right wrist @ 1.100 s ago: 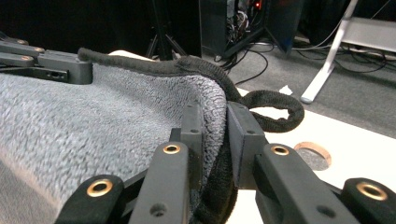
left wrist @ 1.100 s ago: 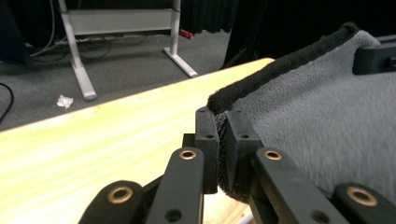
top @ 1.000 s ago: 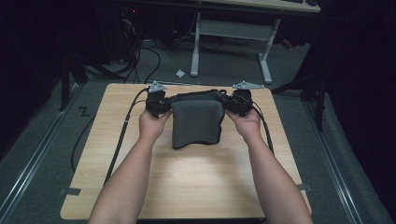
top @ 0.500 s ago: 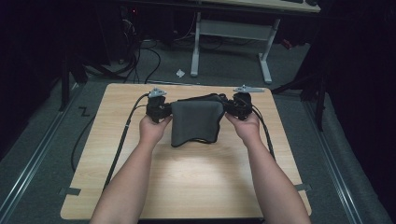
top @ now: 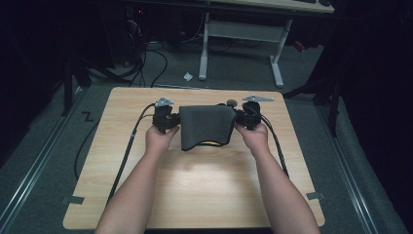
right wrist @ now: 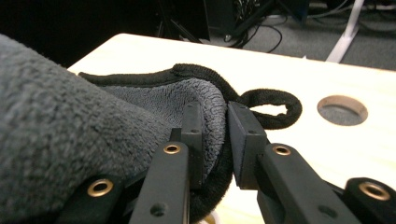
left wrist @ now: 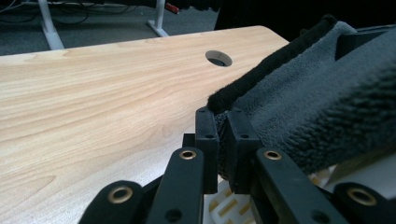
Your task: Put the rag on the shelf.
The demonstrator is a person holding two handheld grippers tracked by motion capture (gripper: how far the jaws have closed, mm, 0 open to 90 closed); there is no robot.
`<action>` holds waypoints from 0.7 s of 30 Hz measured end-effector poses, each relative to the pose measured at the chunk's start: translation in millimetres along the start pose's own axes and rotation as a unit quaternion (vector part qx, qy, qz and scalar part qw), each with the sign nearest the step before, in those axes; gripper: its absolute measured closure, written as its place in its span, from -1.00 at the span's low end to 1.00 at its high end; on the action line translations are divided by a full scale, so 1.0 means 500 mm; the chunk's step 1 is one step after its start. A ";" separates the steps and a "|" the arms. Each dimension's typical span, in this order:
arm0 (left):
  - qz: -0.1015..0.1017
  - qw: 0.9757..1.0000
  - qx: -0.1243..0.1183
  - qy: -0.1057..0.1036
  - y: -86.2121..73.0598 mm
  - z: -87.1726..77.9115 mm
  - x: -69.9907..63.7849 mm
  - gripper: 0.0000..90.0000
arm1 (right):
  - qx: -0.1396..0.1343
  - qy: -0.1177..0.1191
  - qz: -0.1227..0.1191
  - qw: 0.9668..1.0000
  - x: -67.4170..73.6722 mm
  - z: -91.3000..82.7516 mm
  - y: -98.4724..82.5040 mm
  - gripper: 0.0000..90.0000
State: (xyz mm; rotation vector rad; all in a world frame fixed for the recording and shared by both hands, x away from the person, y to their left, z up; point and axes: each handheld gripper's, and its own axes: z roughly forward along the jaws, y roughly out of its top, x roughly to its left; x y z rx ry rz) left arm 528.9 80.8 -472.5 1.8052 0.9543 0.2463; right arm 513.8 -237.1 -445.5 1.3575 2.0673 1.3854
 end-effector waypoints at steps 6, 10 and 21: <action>-0.007 1.000 0.001 -0.004 0.000 -0.004 0.000 0.75 | -0.002 -0.015 -0.002 1.000 -0.002 -0.006 0.003 0.50; -0.002 1.000 -0.001 0.012 0.004 -0.008 -0.004 0.69 | -0.018 -0.036 -0.007 0.999 -0.010 -0.020 0.012 0.31; -0.002 0.999 -0.002 0.037 0.009 -0.021 0.001 0.57 | -0.020 -0.061 -0.003 0.998 -0.028 -0.035 0.017 0.26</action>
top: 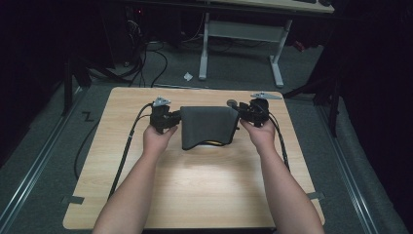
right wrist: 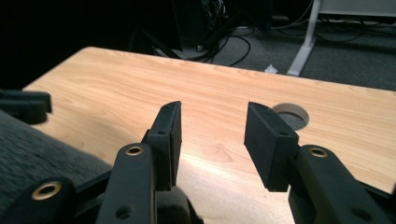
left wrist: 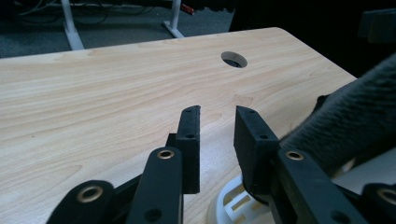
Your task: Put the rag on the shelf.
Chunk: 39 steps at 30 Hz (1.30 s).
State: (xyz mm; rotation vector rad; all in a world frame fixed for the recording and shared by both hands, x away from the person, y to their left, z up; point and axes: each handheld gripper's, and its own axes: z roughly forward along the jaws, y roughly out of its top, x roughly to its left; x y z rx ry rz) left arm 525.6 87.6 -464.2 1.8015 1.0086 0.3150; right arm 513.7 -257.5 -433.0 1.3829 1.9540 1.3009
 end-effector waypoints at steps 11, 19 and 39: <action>0.012 1.000 -0.003 0.026 0.008 -0.032 0.004 0.38 | 0.001 -0.026 -0.028 0.999 0.007 -0.019 0.002 0.17; 0.012 0.998 -0.020 0.055 -0.006 -0.069 0.014 0.25 | -0.012 -0.041 -0.035 0.998 0.003 -0.046 -0.002 0.07; 0.028 0.998 -0.027 0.055 -0.082 -0.176 -0.003 0.04 | -0.018 -0.054 -0.096 0.994 0.053 -0.149 -0.050 -0.08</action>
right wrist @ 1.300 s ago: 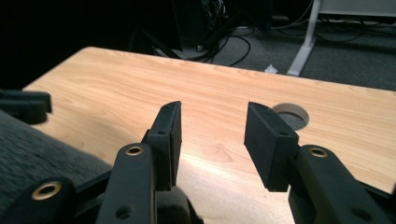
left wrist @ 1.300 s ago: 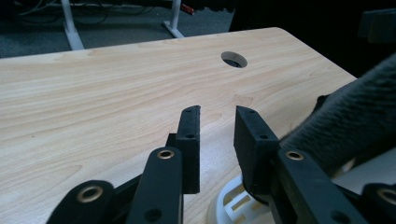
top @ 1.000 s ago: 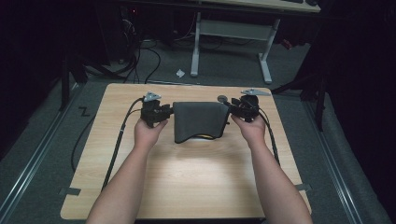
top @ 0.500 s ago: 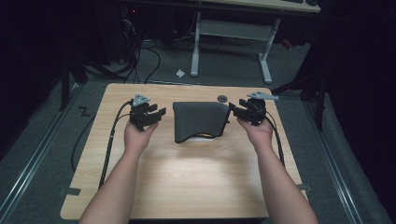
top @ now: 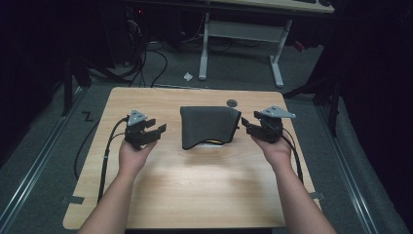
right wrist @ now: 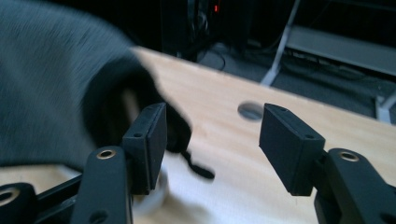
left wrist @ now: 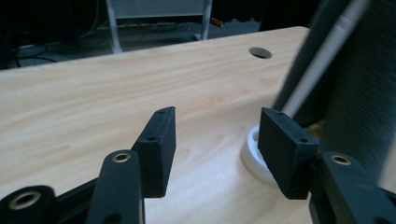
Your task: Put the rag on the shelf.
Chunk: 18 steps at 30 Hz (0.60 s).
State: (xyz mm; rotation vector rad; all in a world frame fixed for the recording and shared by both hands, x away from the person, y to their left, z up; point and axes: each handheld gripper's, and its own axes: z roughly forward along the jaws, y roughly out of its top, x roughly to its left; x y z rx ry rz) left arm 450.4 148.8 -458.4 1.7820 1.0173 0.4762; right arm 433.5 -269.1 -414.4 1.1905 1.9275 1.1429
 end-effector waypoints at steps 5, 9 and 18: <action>0.008 1.000 0.010 -0.015 -0.040 -0.029 -0.027 0.01 | -0.003 0.016 -0.009 1.000 0.030 -0.032 -0.036 -0.04; 0.004 0.999 0.022 -0.034 -0.082 -0.049 -0.053 0.02 | 0.007 0.011 -0.037 0.999 0.063 -0.051 -0.077 0.00; -0.011 0.995 0.065 -0.077 -0.208 -0.084 -0.145 0.04 | 0.040 0.048 -0.020 0.998 0.146 -0.067 -0.192 -0.07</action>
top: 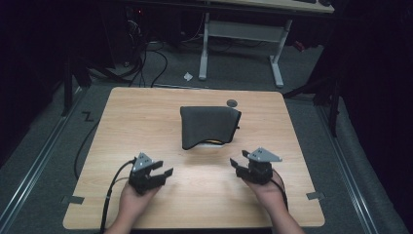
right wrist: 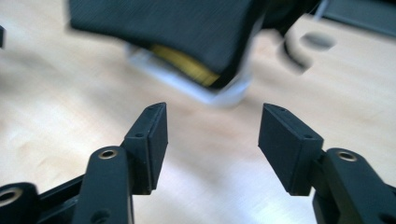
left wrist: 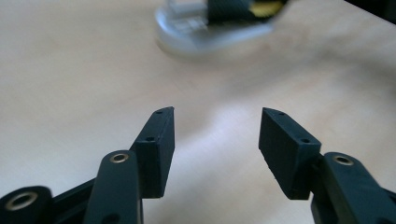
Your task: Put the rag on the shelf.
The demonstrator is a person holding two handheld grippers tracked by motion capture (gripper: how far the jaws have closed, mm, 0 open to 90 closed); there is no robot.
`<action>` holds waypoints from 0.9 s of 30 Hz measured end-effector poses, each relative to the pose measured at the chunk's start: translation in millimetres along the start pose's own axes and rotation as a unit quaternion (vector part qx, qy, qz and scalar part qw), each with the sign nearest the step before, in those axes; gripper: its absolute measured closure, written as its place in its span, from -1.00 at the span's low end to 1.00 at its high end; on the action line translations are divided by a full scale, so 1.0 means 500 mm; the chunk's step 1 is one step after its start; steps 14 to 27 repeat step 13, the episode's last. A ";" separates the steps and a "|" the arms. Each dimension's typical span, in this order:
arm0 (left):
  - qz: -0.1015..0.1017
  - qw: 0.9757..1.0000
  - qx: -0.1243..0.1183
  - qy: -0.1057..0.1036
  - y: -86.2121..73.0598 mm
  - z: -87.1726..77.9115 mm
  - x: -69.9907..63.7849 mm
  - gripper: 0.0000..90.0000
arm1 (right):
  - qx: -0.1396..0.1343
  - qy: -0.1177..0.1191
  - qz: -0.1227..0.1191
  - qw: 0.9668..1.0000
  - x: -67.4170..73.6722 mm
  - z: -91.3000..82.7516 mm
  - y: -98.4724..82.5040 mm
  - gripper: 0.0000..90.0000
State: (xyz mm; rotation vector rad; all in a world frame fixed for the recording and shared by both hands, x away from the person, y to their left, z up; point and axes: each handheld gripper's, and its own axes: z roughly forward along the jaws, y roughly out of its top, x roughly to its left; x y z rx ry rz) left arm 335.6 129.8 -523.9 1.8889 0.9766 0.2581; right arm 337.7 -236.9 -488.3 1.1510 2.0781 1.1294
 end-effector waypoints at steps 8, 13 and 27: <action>0.031 0.999 0.024 0.005 0.003 0.013 -0.019 0.00 | 0.033 0.025 -0.027 0.999 0.042 0.017 -0.056 -0.04; 0.021 0.999 0.026 0.011 -0.003 0.010 -0.004 -0.01 | 0.032 0.020 -0.029 0.999 0.037 0.019 -0.059 -0.05; 0.021 0.999 0.026 0.011 -0.003 0.010 -0.004 -0.01 | 0.032 0.020 -0.029 0.999 0.037 0.019 -0.059 -0.05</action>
